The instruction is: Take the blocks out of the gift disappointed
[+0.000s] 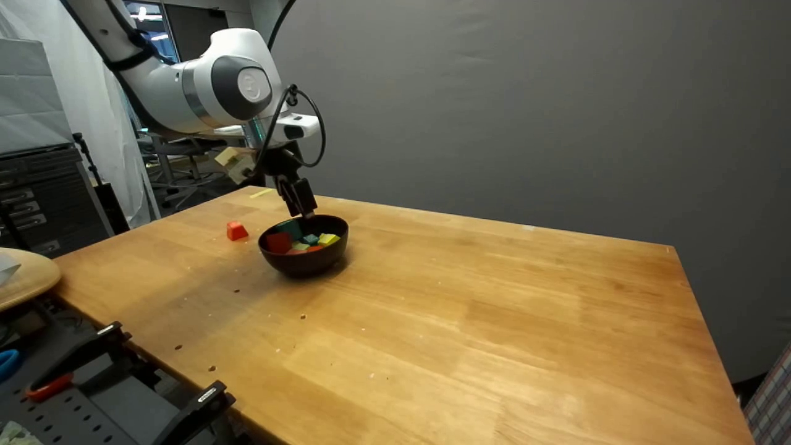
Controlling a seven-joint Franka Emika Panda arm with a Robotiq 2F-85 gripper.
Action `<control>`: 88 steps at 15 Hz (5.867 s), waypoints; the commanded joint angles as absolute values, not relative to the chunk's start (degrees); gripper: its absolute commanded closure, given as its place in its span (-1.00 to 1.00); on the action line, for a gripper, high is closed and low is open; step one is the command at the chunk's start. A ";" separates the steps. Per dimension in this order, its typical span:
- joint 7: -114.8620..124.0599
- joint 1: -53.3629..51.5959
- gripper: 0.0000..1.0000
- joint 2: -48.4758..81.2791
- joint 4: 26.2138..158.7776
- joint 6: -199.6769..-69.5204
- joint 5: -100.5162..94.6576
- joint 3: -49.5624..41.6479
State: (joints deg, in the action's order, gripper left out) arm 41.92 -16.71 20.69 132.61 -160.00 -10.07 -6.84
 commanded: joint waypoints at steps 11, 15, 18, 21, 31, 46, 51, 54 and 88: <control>44.55 -18.16 -1.00 20.84 133.91 -161.19 -10.42 -8.05; 44.61 -19.38 -1.00 20.27 134.56 -158.61 -13.20 -9.33; 44.82 -19.14 -1.00 19.62 135.34 -155.89 -15.32 -9.92; 44.30 -18.76 -1.00 20.17 134.71 -154.94 -16.08 -9.20; 41.55 -17.11 0.54 21.88 131.93 -153.91 -11.79 -4.21; 39.00 -14.43 -0.24 20.47 130.02 -149.68 -8.40 -2.57; 35.59 -13.82 -0.98 20.98 128.95 -148.99 -4.16 -0.21; 34.31 -13.78 -0.68 20.97 128.91 -147.75 -2.76 0.24; 80.58 -4.24 0.62 10.67 137.94 -155.15 -55.78 -10.60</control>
State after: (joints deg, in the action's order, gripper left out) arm 74.65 -7.73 9.63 135.63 -149.98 -53.92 -11.99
